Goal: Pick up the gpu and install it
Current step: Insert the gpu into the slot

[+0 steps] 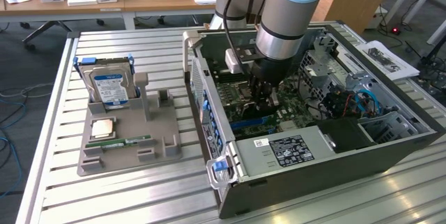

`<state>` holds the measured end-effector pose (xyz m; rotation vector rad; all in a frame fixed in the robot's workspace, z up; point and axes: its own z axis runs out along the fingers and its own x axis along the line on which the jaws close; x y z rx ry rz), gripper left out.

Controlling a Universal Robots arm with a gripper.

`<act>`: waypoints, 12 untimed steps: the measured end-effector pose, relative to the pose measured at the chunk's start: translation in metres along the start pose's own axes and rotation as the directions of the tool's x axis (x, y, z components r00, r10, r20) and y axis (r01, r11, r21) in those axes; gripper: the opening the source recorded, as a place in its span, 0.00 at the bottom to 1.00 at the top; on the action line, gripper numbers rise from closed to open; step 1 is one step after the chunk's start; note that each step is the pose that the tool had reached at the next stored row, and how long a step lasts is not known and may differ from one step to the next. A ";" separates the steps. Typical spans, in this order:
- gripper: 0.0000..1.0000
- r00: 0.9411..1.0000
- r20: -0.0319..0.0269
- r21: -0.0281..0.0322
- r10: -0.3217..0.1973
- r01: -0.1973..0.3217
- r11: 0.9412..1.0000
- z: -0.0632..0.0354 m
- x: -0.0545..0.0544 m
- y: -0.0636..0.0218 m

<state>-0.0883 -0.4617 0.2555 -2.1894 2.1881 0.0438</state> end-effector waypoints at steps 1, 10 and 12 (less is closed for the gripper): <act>0.27 1.000 0.000 0.000 0.000 0.000 1.000 0.0001 0.000 0.0001; 0.27 1.000 0.000 0.000 0.000 0.000 1.000 0.0003 0.000 0.0003; 0.27 1.000 0.000 0.000 0.000 0.000 1.000 0.0003 0.000 0.0003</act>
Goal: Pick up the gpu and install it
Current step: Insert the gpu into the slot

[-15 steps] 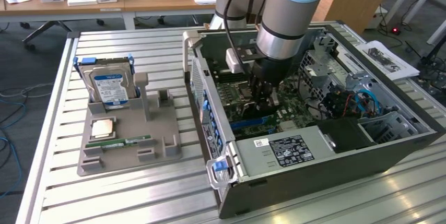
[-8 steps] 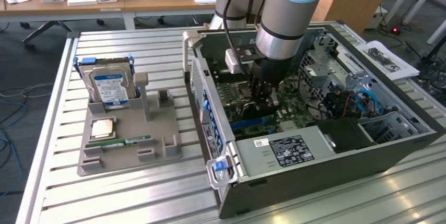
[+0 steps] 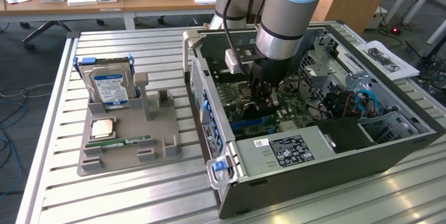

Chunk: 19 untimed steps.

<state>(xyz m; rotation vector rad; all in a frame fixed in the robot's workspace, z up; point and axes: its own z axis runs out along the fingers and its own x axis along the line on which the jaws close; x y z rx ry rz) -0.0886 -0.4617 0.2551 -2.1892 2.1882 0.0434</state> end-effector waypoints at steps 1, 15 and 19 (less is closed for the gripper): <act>0.27 1.000 0.000 0.000 0.000 0.000 1.000 0.0000 0.000 0.0000; 0.27 1.000 0.000 0.000 0.000 0.000 1.000 0.0013 0.000 0.0000; 0.27 1.000 0.000 0.000 0.005 -0.005 1.000 0.0018 0.000 0.0000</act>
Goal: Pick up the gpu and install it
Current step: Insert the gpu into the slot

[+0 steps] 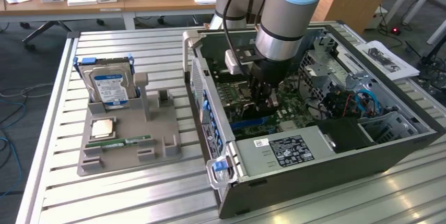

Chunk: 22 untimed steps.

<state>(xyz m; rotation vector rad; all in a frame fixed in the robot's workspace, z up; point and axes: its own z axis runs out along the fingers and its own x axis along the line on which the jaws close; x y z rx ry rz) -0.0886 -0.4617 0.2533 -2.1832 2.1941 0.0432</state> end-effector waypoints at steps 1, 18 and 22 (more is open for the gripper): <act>0.27 1.000 0.000 0.000 0.002 -0.002 1.000 0.0000 0.000 0.0000; 0.27 1.000 0.000 0.000 0.006 -0.006 1.000 0.0026 0.000 0.0000; 0.27 1.000 0.000 0.000 0.006 -0.006 1.000 0.0037 0.000 0.0001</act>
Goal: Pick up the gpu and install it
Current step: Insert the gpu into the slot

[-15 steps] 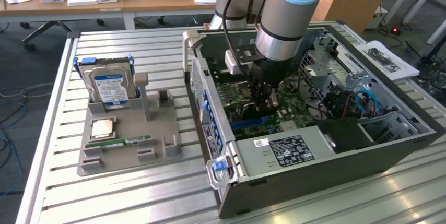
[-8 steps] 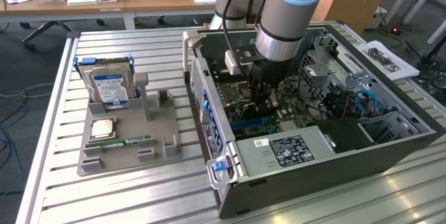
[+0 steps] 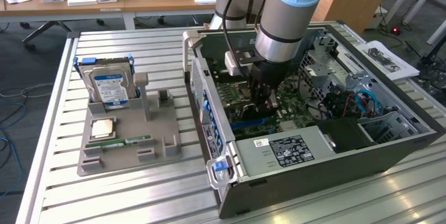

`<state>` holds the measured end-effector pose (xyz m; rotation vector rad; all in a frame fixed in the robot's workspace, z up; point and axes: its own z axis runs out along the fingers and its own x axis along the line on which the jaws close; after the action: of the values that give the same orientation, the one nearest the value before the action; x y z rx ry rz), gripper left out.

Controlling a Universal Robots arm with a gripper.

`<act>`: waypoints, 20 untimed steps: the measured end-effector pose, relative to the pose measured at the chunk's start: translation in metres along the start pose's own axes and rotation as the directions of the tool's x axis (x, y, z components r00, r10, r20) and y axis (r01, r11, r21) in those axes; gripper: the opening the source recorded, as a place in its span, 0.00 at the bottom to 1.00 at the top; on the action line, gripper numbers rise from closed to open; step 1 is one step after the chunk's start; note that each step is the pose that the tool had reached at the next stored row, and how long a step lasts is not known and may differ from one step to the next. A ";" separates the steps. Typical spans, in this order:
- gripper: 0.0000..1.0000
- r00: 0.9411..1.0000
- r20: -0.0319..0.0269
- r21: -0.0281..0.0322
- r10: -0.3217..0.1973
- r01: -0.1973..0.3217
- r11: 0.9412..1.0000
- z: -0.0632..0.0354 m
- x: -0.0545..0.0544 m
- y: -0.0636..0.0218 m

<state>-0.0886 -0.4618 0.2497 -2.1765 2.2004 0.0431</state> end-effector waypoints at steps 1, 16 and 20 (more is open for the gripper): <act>0.27 1.000 0.000 0.000 0.000 0.000 1.000 0.0002 0.000 0.0000; 0.27 1.000 0.000 0.000 0.003 -0.003 1.000 0.0016 0.000 0.0000; 0.27 1.000 0.000 0.001 0.011 -0.011 1.000 0.0017 0.000 0.0000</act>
<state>-0.0886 -0.4618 0.2480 -2.1641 2.2127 0.0426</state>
